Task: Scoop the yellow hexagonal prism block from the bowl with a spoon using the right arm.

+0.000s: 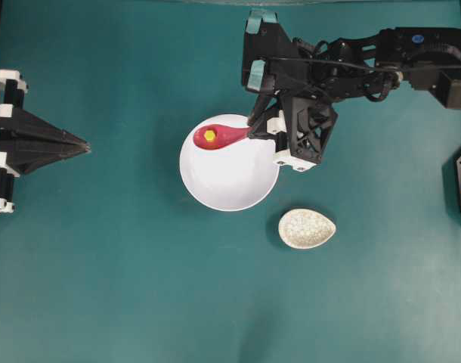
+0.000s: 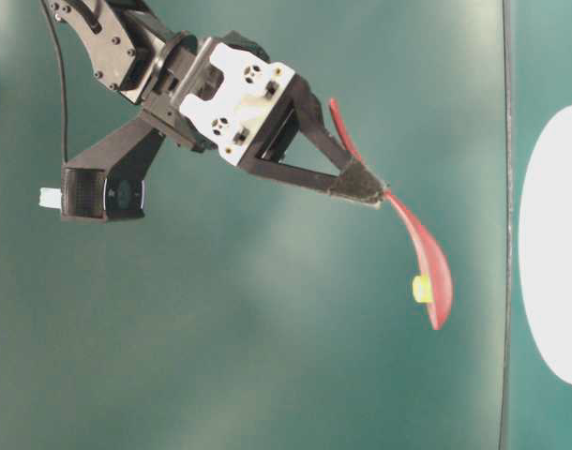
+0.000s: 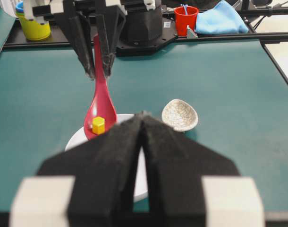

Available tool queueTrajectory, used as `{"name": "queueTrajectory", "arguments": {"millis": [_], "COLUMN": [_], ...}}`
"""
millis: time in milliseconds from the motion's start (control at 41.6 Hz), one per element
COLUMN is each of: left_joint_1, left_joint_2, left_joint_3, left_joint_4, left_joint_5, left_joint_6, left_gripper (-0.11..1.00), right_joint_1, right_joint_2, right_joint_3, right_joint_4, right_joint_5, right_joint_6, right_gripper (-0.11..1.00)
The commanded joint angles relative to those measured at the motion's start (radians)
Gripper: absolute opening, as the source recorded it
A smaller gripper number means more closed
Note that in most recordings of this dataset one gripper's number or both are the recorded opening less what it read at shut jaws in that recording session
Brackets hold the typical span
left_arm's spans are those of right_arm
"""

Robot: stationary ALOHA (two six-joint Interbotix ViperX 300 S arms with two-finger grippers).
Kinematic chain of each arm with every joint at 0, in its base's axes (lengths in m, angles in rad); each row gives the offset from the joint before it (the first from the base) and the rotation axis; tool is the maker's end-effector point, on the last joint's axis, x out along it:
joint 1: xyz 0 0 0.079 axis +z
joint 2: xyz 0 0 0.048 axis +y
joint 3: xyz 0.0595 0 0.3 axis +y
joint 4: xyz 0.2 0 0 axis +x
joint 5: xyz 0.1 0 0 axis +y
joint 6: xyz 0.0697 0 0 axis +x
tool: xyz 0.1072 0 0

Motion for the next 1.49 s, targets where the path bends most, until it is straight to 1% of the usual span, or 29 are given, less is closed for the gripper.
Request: {"name": "queueTrajectory", "arguments": {"millis": [0,1466], "left_joint_1": [-0.003,-0.002], "left_joint_2": [0.003,-0.005], "left_joint_3": [-0.026,-0.025], "left_joint_4": [0.003,0.0], "left_joint_5": [-0.011,0.006], "left_joint_6": [-0.003,-0.008], "left_gripper": [0.03,0.03], "right_joint_1": [0.0,0.0], "right_joint_2": [-0.035,-0.035], "right_joint_3": [-0.009,-0.009], "right_joint_4": [0.0,0.0], "right_joint_5": [-0.005,-0.021], "right_joint_6": [0.002,0.002], "right_gripper": [0.23,0.23]}}
